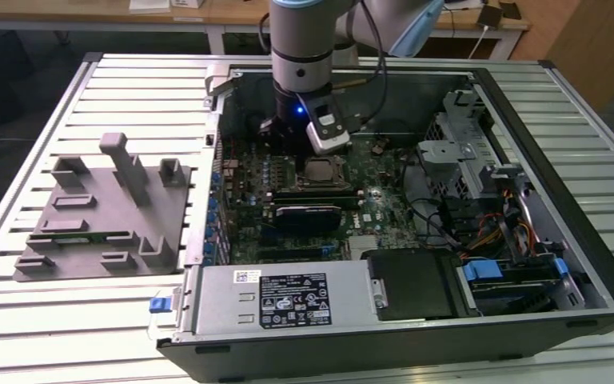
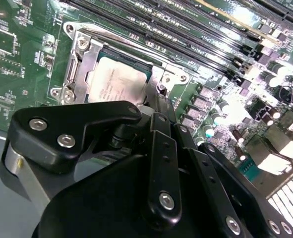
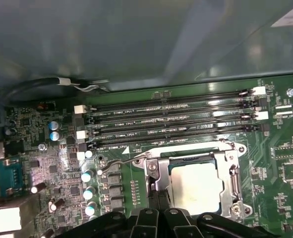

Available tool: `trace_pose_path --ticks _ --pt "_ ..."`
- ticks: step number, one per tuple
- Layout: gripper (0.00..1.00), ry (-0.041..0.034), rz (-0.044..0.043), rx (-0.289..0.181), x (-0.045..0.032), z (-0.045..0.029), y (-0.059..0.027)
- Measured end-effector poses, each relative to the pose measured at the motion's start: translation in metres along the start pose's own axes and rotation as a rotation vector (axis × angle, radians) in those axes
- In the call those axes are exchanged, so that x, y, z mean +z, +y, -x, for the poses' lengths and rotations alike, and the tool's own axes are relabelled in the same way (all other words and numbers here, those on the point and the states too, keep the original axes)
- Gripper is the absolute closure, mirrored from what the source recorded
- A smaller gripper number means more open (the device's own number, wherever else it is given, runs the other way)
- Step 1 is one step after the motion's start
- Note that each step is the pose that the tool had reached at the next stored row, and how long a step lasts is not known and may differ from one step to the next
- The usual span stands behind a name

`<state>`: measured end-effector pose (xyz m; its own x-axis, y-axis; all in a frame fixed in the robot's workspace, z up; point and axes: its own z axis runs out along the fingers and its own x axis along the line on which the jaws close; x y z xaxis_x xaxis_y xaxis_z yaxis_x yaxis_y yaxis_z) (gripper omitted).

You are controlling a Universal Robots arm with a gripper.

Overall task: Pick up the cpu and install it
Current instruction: 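Close the cpu cover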

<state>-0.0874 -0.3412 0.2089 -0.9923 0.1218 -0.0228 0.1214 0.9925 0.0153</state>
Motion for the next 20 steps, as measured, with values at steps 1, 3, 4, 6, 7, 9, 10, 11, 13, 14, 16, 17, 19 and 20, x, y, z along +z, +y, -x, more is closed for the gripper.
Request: trace_pose_path --ticks 1,3,4,6,7,9,10,11,13,14,16,17,19,20 --pt "0.89 0.0000 0.0000 0.000 -0.0018 0.0000 0.0000" --pt "0.89 0.0000 0.0001 0.000 -0.0059 0.0002 0.0001" --pt "0.89 0.0000 0.0001 0.000 -0.0080 0.0002 0.0001" --pt "0.89 0.0000 0.0000 0.000 -0.0120 0.0003 0.0002" --pt "0.89 0.0000 0.0000 0.000 -0.0132 0.0003 0.0002" --pt "0.89 -0.0002 0.0002 0.000 -0.0137 0.0004 0.0002" --pt "0.89 -0.0002 0.0004 0.000 -0.0137 0.0004 0.0003" --pt "0.89 -0.0002 0.0003 0.000 -0.0137 0.0003 0.0002" --pt "0.89 -0.0001 0.0000 0.000 -0.0139 0.0005 0.0002" --pt "0.89 0.0000 -0.0001 0.000 -0.0139 0.0012 0.0003" --pt "0.89 0.0000 0.0001 0.000 -0.0138 0.0052 0.0008" --pt "0.89 0.0000 0.0000 0.000 -0.0137 0.0082 0.0012" --pt "0.89 -0.0001 0.0001 0.000 -0.0135 0.0148 0.0020" --pt "0.89 -0.0001 0.0000 0.000 -0.0135 0.0181 0.0024"
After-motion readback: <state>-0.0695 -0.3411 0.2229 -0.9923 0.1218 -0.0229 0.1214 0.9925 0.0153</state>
